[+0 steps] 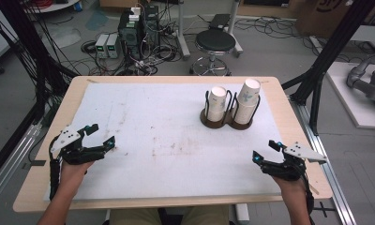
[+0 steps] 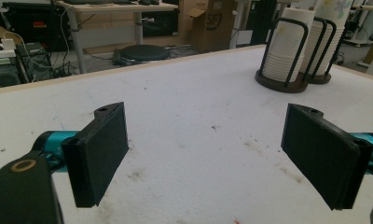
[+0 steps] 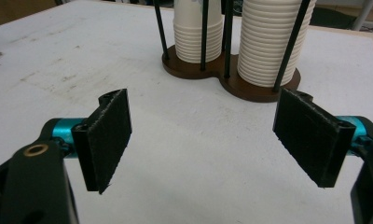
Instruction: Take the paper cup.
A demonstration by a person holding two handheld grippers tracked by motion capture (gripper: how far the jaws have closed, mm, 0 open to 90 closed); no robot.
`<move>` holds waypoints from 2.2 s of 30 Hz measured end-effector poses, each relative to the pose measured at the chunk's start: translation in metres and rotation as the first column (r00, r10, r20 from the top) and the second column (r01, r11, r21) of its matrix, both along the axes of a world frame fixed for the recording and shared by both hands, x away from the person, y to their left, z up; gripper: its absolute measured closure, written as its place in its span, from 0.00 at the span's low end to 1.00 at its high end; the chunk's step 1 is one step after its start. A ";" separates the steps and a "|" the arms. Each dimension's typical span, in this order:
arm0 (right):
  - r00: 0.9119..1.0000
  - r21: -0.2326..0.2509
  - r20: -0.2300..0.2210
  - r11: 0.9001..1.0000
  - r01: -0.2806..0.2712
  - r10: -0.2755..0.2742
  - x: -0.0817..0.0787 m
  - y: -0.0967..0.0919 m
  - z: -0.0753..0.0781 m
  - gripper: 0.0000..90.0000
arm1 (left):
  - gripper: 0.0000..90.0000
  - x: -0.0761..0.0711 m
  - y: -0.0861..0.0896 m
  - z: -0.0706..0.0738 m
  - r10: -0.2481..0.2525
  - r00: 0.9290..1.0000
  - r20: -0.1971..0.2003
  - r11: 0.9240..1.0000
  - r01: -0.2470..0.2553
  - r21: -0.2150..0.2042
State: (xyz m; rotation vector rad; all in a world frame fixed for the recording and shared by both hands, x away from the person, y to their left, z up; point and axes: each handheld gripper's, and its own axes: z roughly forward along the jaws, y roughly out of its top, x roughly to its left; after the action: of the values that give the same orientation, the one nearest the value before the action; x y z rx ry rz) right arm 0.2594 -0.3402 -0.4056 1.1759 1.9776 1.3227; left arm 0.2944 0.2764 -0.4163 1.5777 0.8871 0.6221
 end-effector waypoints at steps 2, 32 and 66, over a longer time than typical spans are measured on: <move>1.000 0.000 -0.003 1.000 0.000 0.000 0.000 -0.001 -0.001 0.22 | 0.16 0.000 0.000 0.000 0.004 1.000 0.000 1.000 -0.004 -0.006; 0.997 0.049 -0.002 0.996 -0.076 0.077 0.021 0.023 0.030 0.21 | 0.16 0.003 -0.005 -0.004 -0.046 0.999 -0.022 0.999 0.046 0.000; 0.988 -0.064 -0.085 0.988 -0.138 0.132 0.160 0.107 0.085 0.21 | 0.16 0.006 -0.009 -0.007 -0.064 0.998 -0.028 0.998 0.064 -0.013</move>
State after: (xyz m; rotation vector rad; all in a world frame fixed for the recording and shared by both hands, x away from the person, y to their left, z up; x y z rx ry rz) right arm 0.4191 -0.2330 -0.3208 1.0957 2.1771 1.2780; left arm 0.3005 0.2673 -0.4233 1.6012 0.8562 0.5494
